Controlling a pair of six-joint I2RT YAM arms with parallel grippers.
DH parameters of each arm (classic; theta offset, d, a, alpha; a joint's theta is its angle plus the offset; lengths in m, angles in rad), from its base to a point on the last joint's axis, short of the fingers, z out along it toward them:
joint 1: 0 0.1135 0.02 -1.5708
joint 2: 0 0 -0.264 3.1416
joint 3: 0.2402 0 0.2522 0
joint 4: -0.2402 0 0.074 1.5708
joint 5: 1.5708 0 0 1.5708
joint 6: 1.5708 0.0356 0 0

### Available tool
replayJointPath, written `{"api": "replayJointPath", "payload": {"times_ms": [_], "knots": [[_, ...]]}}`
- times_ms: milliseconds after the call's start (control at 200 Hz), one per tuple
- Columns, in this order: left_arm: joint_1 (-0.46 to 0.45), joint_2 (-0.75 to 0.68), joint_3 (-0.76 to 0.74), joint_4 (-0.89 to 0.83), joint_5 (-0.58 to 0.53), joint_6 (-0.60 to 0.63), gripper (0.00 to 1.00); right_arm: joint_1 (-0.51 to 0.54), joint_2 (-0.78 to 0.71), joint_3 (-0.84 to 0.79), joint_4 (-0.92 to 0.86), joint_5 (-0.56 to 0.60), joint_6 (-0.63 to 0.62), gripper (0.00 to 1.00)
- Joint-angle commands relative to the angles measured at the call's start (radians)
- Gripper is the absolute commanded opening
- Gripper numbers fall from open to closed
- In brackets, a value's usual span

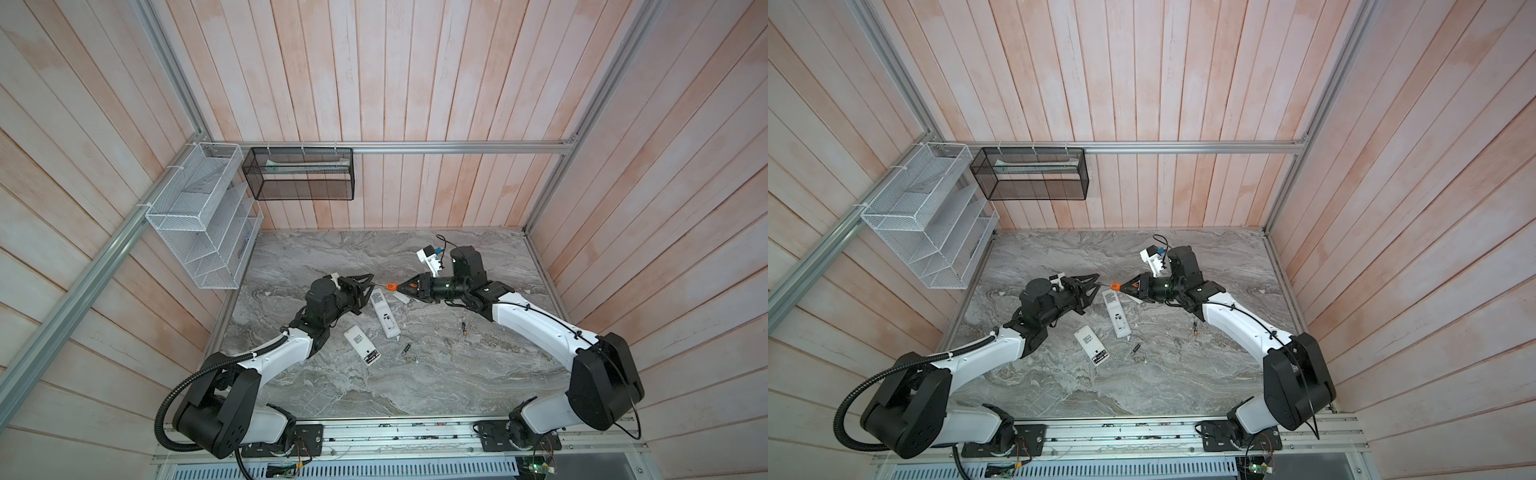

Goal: Unload the batteries from the remote control
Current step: 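Lower the screwdriver tip toward the short remote's batteries with the right gripper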

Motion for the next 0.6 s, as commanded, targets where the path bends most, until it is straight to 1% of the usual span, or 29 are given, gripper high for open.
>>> {"api": "replayJointPath", "payload": {"times_ms": [0, 60, 120, 195, 295, 390, 515, 595], "knots": [[0.031, -0.07, 0.031, -0.151, 0.084, 0.154, 0.5, -0.033, -0.055, 0.022, -0.141, 0.031, -0.091, 0.14], [0.057, -0.114, 0.037, -0.28, 0.127, 0.242, 0.56, -0.049, -0.072, 0.02, -0.21, 0.034, -0.138, 0.14], [0.084, -0.163, 0.043, -0.427, 0.139, 0.336, 0.62, -0.06, -0.081, 0.015, -0.284, 0.018, -0.19, 0.14], [0.119, -0.23, 0.03, -0.54, 0.141, 0.424, 0.66, -0.062, -0.084, 0.007, -0.378, -0.029, -0.269, 0.14], [0.168, -0.286, 0.01, -0.645, 0.161, 0.512, 0.71, -0.054, -0.09, -0.032, -0.451, -0.117, -0.349, 0.13], [0.201, -0.307, -0.01, -0.684, 0.189, 0.562, 0.77, -0.019, -0.101, -0.062, -0.497, -0.142, -0.399, 0.13], [0.216, -0.303, -0.047, -0.629, 0.247, 0.577, 0.84, 0.067, -0.105, -0.088, -0.499, -0.136, -0.417, 0.13], [0.216, -0.295, -0.062, -0.604, 0.265, 0.573, 0.87, 0.125, -0.095, -0.113, -0.473, -0.112, -0.408, 0.13]]}}
